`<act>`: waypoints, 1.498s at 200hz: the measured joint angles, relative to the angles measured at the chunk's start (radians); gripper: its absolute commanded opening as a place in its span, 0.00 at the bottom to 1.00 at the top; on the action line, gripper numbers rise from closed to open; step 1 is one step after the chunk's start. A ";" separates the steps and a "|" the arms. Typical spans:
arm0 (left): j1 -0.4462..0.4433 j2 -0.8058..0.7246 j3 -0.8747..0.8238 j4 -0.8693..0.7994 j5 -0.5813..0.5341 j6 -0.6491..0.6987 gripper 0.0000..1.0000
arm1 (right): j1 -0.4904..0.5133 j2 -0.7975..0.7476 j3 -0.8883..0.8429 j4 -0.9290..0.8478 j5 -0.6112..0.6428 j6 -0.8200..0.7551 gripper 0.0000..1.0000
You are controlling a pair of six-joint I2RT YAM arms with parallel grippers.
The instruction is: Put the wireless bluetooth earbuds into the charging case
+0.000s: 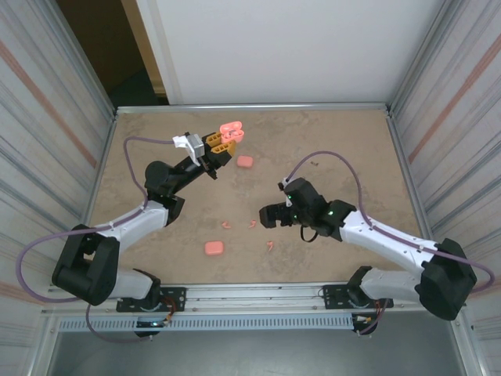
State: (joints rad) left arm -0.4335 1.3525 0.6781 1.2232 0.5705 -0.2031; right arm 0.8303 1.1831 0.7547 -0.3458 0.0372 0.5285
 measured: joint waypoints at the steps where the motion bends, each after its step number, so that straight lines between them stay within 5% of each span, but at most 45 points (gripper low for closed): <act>1: 0.000 0.000 0.000 0.000 -0.001 0.000 0.00 | 0.002 0.002 0.000 0.000 0.001 0.001 0.95; 96: 0.000 -0.021 -0.004 -0.023 -0.015 0.020 0.00 | 0.205 0.189 -0.022 -0.099 0.090 0.141 0.85; 299: 0.000 -0.021 -0.005 -0.023 -0.014 0.020 0.00 | 0.248 0.356 0.035 -0.159 0.154 0.149 0.78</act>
State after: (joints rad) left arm -0.4335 1.3312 0.6735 1.2007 0.5560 -0.1829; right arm 1.0786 1.5387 0.7895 -0.5053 0.1913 0.6777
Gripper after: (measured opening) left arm 0.236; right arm 0.778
